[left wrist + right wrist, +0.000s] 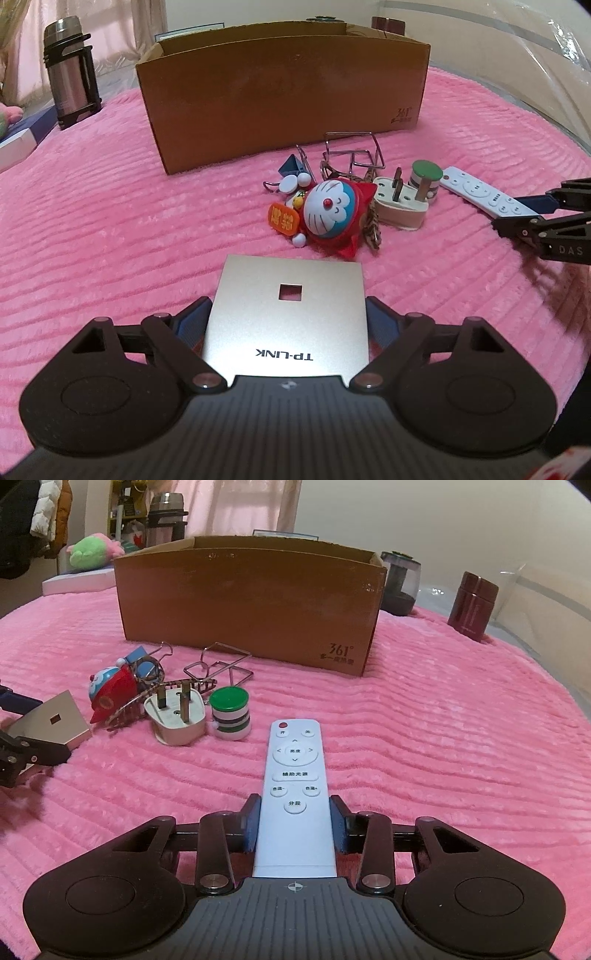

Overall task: Organize rigid objects
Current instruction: 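Carry the plate and remote into the box and open both tools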

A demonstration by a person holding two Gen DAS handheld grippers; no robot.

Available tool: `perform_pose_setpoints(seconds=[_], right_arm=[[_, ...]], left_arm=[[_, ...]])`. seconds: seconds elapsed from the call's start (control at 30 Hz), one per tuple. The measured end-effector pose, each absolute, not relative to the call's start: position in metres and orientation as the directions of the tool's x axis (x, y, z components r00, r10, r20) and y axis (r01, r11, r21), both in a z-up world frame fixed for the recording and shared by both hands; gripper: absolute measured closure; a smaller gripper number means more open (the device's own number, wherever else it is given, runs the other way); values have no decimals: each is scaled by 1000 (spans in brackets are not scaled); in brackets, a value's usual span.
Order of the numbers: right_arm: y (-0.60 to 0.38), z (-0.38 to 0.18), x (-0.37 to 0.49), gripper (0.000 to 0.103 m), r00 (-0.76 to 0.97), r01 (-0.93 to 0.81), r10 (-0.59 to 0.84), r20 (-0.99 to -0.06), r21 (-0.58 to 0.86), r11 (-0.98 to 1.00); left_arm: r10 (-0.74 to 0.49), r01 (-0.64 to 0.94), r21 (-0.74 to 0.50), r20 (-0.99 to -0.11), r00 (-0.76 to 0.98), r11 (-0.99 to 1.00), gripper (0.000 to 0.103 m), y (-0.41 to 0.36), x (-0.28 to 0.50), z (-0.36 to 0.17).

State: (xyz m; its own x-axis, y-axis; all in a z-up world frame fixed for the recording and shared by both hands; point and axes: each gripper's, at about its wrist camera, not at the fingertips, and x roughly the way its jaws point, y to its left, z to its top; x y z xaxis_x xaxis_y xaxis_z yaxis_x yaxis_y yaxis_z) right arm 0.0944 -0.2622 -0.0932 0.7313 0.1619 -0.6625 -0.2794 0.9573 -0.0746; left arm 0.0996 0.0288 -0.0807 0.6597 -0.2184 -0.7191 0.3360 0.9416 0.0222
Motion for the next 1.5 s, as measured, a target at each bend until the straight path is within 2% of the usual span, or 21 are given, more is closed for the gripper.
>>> perform_pose_setpoints(seconds=[0.5,0.87,1.07,1.2,1.33,1.5], right_arm=[[-276,-68,69,68,753,-257,196,-628,-6,967],[-280,-15,75,68,790,-304,279,-546,46,951],[-279,30,118,68,786,-381,361,-501,66,922],[-273,62,167,68,785,-430,390,-482,30,902],[-263,81,224,68,756,-468,409,-512,13,883],[-248,81,289,68,713,-496,402,-575,-8,868]], left_arm=[[-197,291,19,-691,695,957,18,35,70,-58],[-249,343,34,-621,744,939,18,31,95,7],[-286,379,40,-585,759,924,18,30,136,49],[-294,392,57,-564,772,918,18,26,176,81],[-298,396,54,-568,767,917,18,23,230,103],[-299,407,46,-604,739,912,18,12,293,105]])
